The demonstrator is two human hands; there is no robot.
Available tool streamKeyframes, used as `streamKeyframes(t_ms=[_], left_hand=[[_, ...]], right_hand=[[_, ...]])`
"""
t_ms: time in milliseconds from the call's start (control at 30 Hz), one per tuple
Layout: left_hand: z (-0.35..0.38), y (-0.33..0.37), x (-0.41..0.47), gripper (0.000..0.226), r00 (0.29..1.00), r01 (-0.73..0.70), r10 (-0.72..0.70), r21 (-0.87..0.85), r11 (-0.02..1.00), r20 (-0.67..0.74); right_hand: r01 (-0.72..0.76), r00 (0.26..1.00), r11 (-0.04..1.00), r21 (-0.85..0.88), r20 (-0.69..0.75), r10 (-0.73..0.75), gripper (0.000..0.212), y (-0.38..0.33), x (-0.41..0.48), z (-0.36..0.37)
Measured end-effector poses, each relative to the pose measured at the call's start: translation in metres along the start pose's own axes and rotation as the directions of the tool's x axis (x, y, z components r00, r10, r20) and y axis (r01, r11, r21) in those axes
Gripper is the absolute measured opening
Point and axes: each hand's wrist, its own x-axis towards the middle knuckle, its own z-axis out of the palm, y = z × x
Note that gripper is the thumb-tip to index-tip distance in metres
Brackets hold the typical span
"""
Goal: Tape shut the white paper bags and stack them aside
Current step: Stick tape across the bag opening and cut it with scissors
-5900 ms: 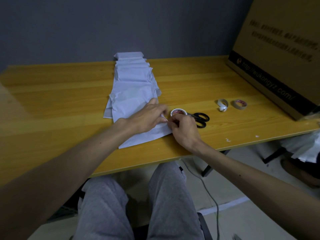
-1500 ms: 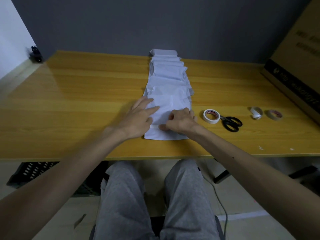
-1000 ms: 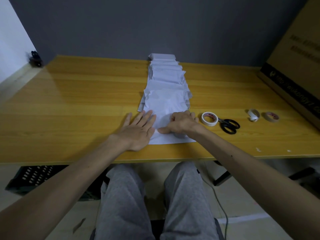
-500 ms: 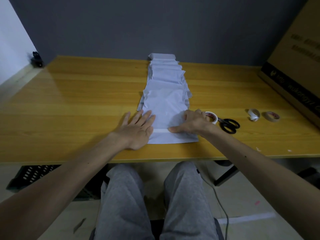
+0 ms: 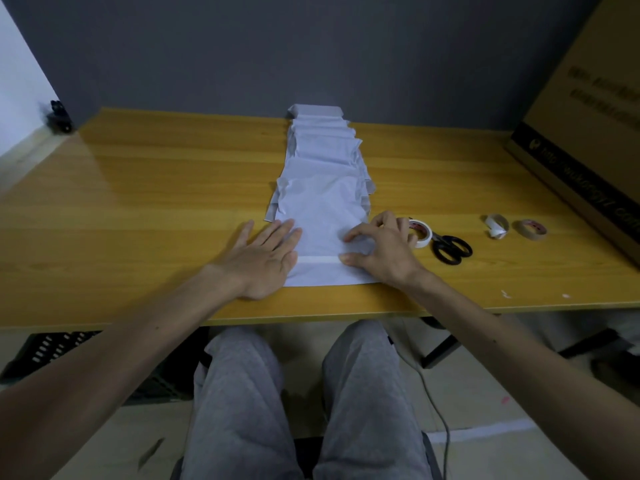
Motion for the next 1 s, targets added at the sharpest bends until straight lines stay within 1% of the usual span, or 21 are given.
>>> streamKeyframes(t_ms=[100,233,333,400,500,533,567,600,667,733,767,800,900,967,1000], left_hand=[[-0.001,-0.003,-0.004,0.054,1.0,-0.001,0.001,0.012,1.0,0.009],[0.002,-0.01,-0.012,0.054,1.0,0.026,-0.026,0.006,1.0,0.01],[0.004,-0.016,-0.021,0.054,0.999,0.041,-0.041,0.004,0.999,0.014],[0.004,-0.019,-0.026,0.054,0.998,0.055,-0.055,0.004,0.998,0.03],[-0.007,-0.022,-0.027,0.055,0.992,0.081,-0.081,0.007,0.997,0.095],[-0.012,-0.021,-0.026,0.056,0.992,0.088,-0.089,0.008,0.996,0.088],[-0.015,-0.019,-0.023,0.056,0.995,0.088,-0.088,0.002,0.996,0.048],[-0.018,-0.015,-0.02,0.056,0.997,0.074,-0.075,-0.018,0.997,-0.022],[-0.019,-0.001,-0.015,0.055,0.988,-0.006,-0.014,-0.13,0.992,-0.152],[-0.015,0.014,-0.01,0.054,0.984,-0.067,0.015,-0.285,0.956,-0.179],[-0.011,0.019,-0.007,0.054,0.985,-0.076,0.022,-0.32,0.944,-0.169],[-0.006,0.022,-0.004,0.054,0.988,-0.079,0.031,-0.317,0.945,-0.154],[0.01,0.021,0.002,0.054,0.994,-0.055,0.035,-0.199,0.978,-0.103],[0.014,0.018,0.0,0.054,0.996,-0.041,0.029,-0.138,0.99,-0.09],[0.014,0.018,-0.001,0.055,0.996,-0.04,0.03,-0.12,0.992,-0.082]], right_hand=[[0.08,0.996,0.997,0.001,0.025,-0.08,0.039,-0.003,0.003,0.002],[0.215,0.971,0.977,0.009,0.107,-0.215,0.037,-0.005,0.006,0.008],[0.245,0.954,0.969,0.01,0.176,-0.243,0.04,-0.011,0.007,0.01],[0.258,0.948,0.966,0.018,0.187,-0.257,0.041,-0.015,0.007,0.013],[0.234,0.952,0.97,0.061,0.189,-0.241,0.04,-0.02,0.006,0.02],[0.219,0.956,0.973,0.072,0.186,-0.229,0.04,-0.021,0.006,0.021],[0.206,0.958,0.975,0.079,0.186,-0.217,0.04,-0.022,0.005,0.022],[0.195,0.96,0.977,0.083,0.189,-0.208,0.039,-0.022,0.006,0.021],[0.178,0.962,0.981,0.082,0.197,-0.191,0.039,-0.023,0.008,0.021],[0.168,0.962,0.982,0.082,0.202,-0.182,0.039,-0.024,0.009,0.021],[0.161,0.963,0.983,0.088,0.203,-0.176,0.04,-0.025,0.009,0.022],[0.15,0.965,0.984,0.095,0.2,-0.167,0.041,-0.025,0.009,0.022],[0.128,0.977,0.984,0.128,0.157,-0.147,0.044,-0.026,0.009,0.023],[0.084,0.985,0.982,0.171,0.132,-0.107,0.053,-0.029,0.009,0.023],[0.038,0.99,0.978,0.206,0.123,-0.065,0.06,-0.03,0.01,0.022]])
